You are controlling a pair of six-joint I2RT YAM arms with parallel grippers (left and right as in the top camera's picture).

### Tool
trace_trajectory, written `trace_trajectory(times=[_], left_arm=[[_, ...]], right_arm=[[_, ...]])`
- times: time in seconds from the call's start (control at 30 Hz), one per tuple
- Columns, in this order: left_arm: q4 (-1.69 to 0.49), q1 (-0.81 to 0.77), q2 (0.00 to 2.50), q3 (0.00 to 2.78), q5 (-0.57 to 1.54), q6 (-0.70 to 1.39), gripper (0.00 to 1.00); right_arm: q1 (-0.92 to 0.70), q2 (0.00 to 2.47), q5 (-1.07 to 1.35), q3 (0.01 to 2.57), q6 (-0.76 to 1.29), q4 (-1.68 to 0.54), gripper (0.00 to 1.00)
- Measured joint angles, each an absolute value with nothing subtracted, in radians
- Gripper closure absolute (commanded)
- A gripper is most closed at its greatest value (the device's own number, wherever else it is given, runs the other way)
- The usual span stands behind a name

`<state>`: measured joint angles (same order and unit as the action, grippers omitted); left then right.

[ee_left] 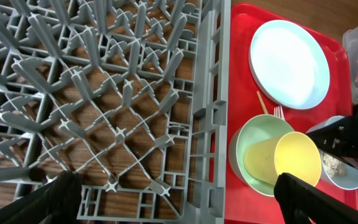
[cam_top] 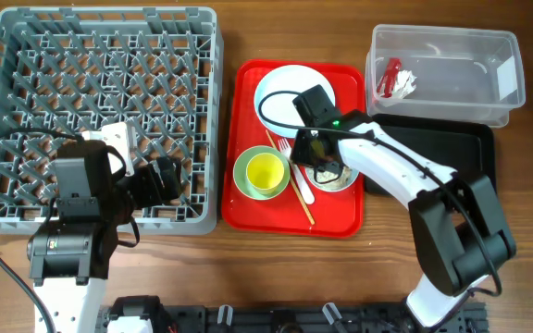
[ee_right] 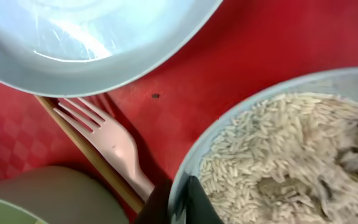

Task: Sort waste into correct bins and load items into the dishwasher rack
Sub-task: 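Grasp the blue bowl of rice with the right gripper, then tip the blue bowl to pour rice onto the black tray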

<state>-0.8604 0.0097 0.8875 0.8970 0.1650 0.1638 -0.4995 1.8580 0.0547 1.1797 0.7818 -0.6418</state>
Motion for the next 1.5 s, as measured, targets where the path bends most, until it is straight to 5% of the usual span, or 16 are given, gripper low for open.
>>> trace_trajectory(times=[0.53,1.0,1.5], left_arm=[[-0.860,0.010,0.888,0.897,0.165,0.164,0.00],[-0.860,0.010,0.888,0.897,0.165,0.164,0.00],[-0.860,0.010,0.888,0.897,0.165,0.164,0.00]], right_arm=[[-0.461,1.657,0.109,1.213,0.477,-0.744,0.96],[0.021,1.549,0.495,1.218,0.224,-0.819,0.95],[0.375,1.881,1.122,1.218,0.004,-0.905,0.96]])
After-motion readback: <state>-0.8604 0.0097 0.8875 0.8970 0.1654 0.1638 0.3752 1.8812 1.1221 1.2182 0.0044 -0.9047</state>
